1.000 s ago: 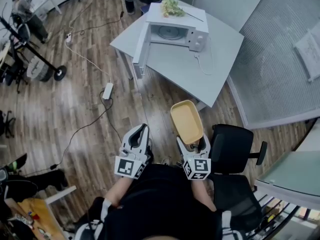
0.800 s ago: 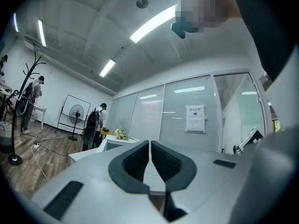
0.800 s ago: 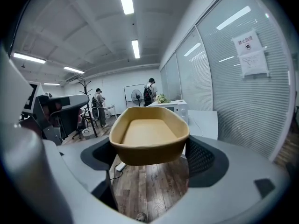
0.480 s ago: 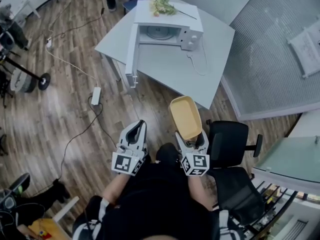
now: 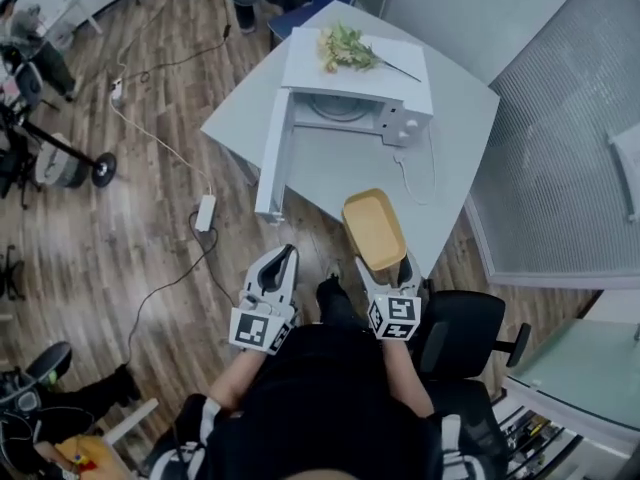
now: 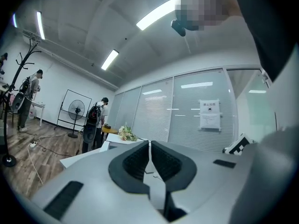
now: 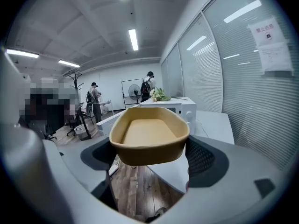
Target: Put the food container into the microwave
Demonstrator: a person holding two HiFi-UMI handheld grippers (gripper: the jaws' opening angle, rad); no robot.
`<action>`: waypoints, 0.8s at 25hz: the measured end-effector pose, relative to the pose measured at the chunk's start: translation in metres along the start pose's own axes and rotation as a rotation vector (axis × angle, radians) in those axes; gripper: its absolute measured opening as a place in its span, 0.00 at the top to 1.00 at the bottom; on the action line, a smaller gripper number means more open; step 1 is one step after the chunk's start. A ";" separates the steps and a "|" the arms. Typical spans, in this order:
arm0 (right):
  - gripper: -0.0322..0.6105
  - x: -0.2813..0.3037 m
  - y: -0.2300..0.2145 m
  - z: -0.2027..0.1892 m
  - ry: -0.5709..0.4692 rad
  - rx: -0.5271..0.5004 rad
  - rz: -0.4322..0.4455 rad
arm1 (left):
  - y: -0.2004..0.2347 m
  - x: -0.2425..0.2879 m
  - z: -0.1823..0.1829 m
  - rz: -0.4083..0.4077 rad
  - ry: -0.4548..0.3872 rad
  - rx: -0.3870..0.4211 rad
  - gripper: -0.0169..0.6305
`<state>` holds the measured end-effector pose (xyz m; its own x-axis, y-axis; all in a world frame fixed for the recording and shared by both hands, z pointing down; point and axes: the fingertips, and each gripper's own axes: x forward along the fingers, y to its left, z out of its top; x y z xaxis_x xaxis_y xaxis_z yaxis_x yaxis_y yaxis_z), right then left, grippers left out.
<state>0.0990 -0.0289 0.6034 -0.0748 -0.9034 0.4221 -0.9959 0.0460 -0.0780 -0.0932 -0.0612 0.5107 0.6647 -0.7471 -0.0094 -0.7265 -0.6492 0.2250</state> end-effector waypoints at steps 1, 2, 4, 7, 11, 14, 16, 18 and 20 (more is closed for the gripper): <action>0.22 0.017 -0.009 0.007 0.011 -0.008 0.016 | 0.003 0.015 0.005 0.009 -0.005 0.002 0.92; 0.22 0.033 -0.016 0.014 0.021 -0.017 0.031 | 0.005 0.028 0.012 0.013 -0.019 0.005 0.92; 0.22 0.067 -0.028 0.030 0.032 -0.034 0.057 | 0.011 0.053 0.029 0.033 -0.050 0.011 0.92; 0.22 0.120 -0.042 0.051 0.039 -0.061 0.093 | 0.024 0.088 0.040 0.092 -0.063 0.014 0.92; 0.22 0.198 -0.057 0.062 0.061 -0.097 0.113 | 0.037 0.129 0.047 0.134 -0.072 0.027 0.92; 0.22 0.255 -0.066 0.061 0.077 -0.098 0.112 | 0.044 0.156 0.050 0.132 -0.066 0.030 0.92; 0.22 0.291 -0.070 0.059 0.087 -0.092 0.109 | 0.050 0.173 0.058 0.123 -0.082 0.029 0.92; 0.22 0.326 -0.073 0.057 0.101 -0.091 0.103 | 0.057 0.190 0.066 0.106 -0.096 0.034 0.92; 0.22 0.360 -0.075 0.052 0.123 -0.105 0.090 | 0.066 0.208 0.073 0.089 -0.100 0.046 0.92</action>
<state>0.1495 -0.3800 0.7138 -0.1627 -0.8348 0.5259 -0.9843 0.1743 -0.0279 -0.0159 -0.2703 0.4523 0.5780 -0.8112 -0.0893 -0.7906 -0.5837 0.1849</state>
